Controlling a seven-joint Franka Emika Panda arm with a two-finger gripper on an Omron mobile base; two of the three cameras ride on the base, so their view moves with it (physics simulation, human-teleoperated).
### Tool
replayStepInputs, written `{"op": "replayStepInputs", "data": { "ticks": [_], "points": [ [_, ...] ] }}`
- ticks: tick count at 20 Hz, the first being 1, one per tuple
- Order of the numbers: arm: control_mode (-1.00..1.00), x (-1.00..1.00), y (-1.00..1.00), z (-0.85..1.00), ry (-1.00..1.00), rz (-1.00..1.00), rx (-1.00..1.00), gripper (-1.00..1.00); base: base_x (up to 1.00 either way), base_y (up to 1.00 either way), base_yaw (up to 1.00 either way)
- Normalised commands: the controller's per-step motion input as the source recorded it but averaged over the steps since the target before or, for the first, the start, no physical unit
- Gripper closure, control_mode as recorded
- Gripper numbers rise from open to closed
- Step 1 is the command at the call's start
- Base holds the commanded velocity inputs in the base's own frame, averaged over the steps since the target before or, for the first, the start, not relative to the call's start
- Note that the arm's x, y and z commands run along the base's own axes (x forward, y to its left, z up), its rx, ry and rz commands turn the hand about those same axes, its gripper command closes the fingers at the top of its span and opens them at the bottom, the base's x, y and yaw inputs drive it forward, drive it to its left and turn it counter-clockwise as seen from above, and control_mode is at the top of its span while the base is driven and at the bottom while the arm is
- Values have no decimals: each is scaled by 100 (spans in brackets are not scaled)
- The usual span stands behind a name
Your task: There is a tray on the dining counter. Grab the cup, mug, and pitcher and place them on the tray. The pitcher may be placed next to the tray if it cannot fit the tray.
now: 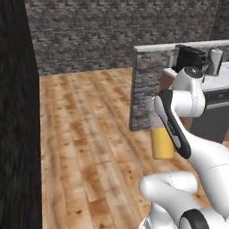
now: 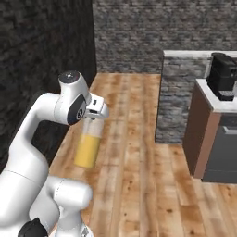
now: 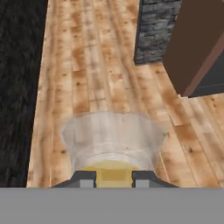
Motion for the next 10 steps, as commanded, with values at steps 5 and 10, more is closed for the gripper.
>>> {"op": "replayStepInputs", "data": {
  "ticks": [5,10],
  "points": [
    [100,0,0,0,0,0,0,100,100,62,0],
    [100,0,0,0,0,0,0,100,100,49,0]
  ]
}}
